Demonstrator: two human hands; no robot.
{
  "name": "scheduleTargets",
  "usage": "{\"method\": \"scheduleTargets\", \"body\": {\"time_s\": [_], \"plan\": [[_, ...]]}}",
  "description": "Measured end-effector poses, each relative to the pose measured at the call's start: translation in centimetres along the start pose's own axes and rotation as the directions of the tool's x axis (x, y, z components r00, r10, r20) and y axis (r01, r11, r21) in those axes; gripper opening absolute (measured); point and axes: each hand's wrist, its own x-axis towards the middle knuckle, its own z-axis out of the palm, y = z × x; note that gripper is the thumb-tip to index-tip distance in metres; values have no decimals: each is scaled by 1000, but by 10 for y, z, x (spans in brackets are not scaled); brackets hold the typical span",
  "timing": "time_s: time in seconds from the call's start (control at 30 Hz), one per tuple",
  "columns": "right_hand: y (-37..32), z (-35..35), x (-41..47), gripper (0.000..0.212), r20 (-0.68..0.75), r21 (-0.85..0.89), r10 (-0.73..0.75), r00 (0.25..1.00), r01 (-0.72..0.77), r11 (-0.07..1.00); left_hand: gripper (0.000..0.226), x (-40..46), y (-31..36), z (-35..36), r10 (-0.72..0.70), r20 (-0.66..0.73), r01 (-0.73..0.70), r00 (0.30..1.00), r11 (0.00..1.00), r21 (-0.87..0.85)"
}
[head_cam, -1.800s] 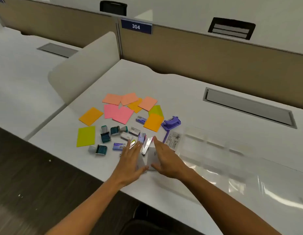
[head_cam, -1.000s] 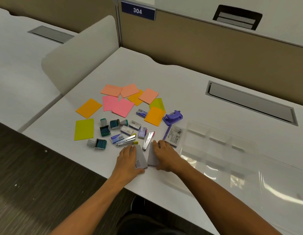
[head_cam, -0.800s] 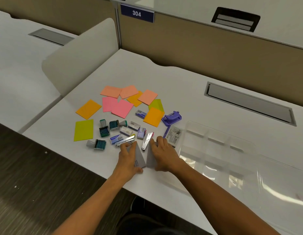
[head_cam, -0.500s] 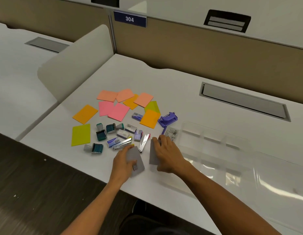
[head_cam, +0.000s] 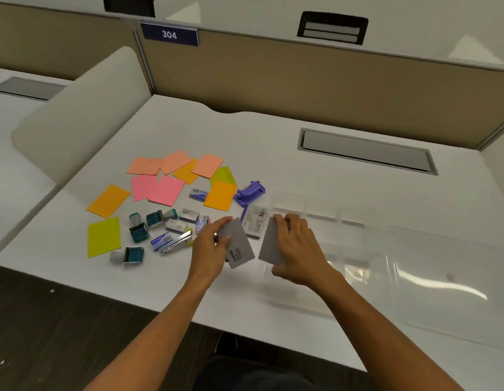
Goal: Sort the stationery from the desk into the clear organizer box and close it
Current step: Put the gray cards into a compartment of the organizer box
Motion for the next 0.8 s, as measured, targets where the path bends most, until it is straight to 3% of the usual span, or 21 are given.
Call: {"method": "scheduleTargets", "body": {"time_s": [0.37, 0.63, 0.8], "plan": [[58, -5, -46, 111, 2, 169, 215, 977, -212, 963, 40, 2, 31, 61, 131, 241, -192, 962, 949, 251], [70, -2, -62, 112, 6, 201, 266, 964, -262, 944, 44, 6, 32, 94, 44, 467, -299, 883, 819, 489], [71, 1, -63, 112, -12, 169, 272, 962, -266, 949, 47, 9, 30, 105, 7, 522, -355, 853, 741, 570]]}}
